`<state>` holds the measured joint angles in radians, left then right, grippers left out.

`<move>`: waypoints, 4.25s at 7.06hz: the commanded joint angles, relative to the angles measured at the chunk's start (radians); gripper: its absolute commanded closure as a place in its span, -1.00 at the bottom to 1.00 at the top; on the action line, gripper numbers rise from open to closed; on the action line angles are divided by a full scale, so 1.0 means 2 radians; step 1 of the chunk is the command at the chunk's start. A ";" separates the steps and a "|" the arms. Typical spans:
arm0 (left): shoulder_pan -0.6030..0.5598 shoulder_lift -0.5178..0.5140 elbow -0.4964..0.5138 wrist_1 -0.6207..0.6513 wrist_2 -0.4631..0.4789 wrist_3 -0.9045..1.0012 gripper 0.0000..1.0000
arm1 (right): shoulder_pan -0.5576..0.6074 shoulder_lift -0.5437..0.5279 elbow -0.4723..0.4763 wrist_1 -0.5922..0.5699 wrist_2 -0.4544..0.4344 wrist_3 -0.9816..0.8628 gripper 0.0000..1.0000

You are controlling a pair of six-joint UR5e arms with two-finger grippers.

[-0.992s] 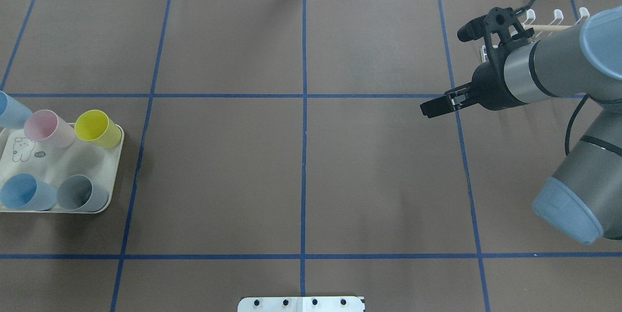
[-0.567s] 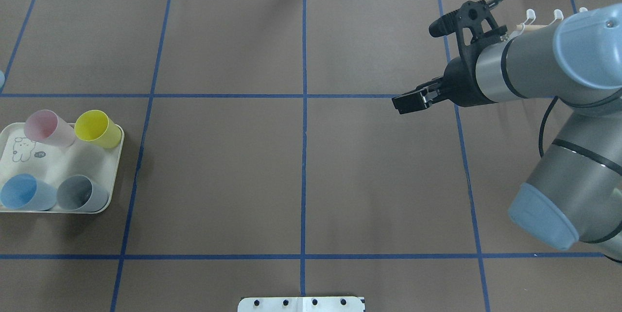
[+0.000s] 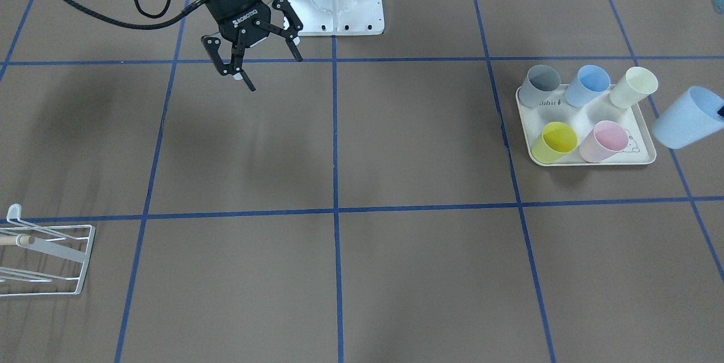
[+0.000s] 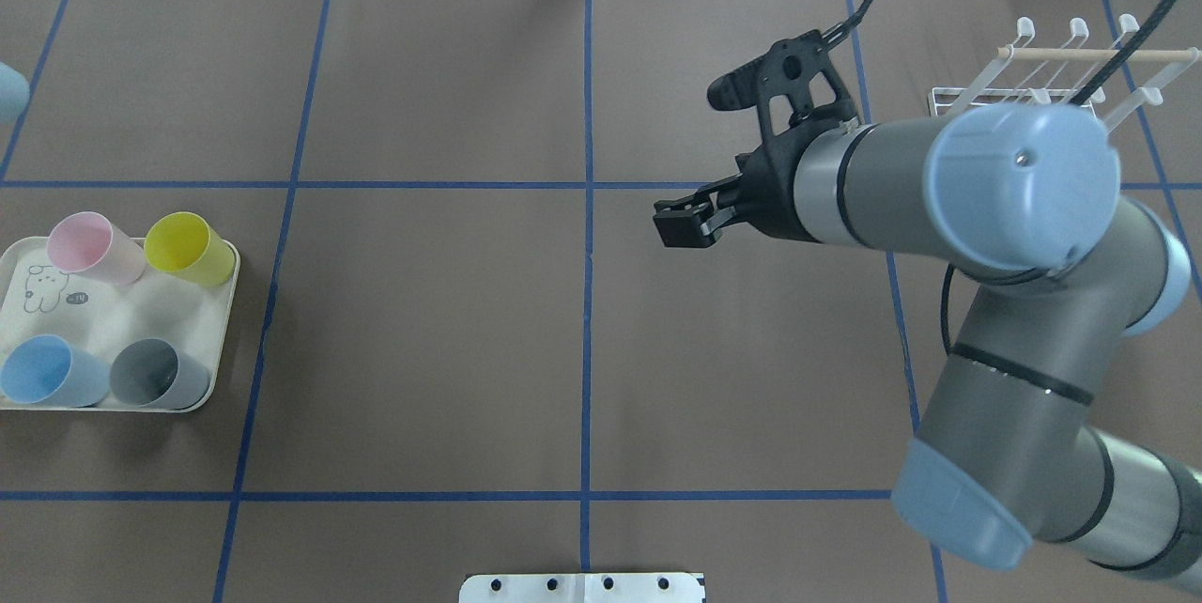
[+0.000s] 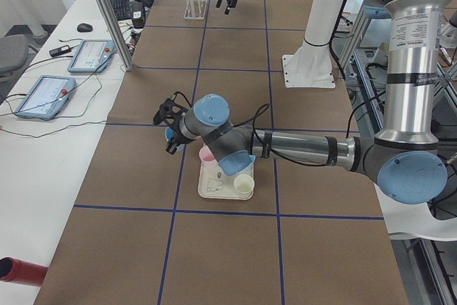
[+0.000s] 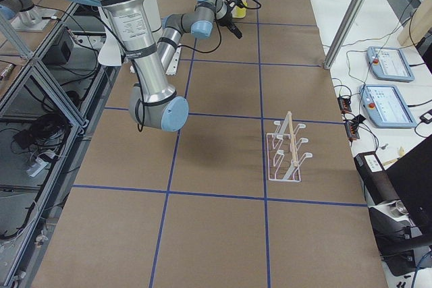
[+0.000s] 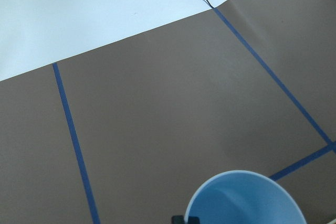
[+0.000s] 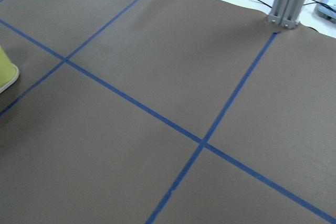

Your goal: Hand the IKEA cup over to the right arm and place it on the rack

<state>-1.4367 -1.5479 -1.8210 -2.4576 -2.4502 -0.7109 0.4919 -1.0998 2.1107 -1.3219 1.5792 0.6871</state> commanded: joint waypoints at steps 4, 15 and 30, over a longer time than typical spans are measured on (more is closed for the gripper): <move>0.118 -0.047 -0.106 -0.089 -0.054 -0.349 1.00 | -0.066 0.016 -0.095 0.271 -0.038 -0.150 -0.97; 0.335 -0.173 -0.054 -0.096 0.134 -0.444 1.00 | -0.086 0.030 -0.159 0.398 -0.038 -0.181 -0.97; 0.371 -0.146 -0.057 -0.098 0.133 -0.424 1.00 | -0.084 0.029 -0.159 0.401 -0.039 -0.181 -0.79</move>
<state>-0.6953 -1.8424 -1.9334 -2.6541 -2.1832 -1.5622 0.3235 -1.0414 1.7917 -0.5204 1.5003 0.3241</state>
